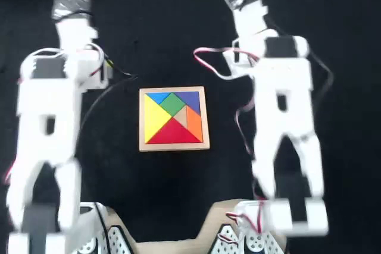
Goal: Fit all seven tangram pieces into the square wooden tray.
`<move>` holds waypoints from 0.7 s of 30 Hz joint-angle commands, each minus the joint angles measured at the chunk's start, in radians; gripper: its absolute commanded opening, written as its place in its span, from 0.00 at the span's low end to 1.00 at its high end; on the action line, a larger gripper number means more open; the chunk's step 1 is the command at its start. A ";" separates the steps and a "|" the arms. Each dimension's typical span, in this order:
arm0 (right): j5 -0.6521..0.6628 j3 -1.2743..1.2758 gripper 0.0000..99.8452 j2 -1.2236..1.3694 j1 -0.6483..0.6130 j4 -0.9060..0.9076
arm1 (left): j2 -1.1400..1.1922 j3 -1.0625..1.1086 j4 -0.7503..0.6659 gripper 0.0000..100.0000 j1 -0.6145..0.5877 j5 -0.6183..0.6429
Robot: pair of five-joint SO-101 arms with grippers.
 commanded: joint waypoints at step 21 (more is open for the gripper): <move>-0.012 0.334 0.01 -1.466 0.015 -0.069 | -1.181 0.191 -0.025 0.03 -0.005 0.006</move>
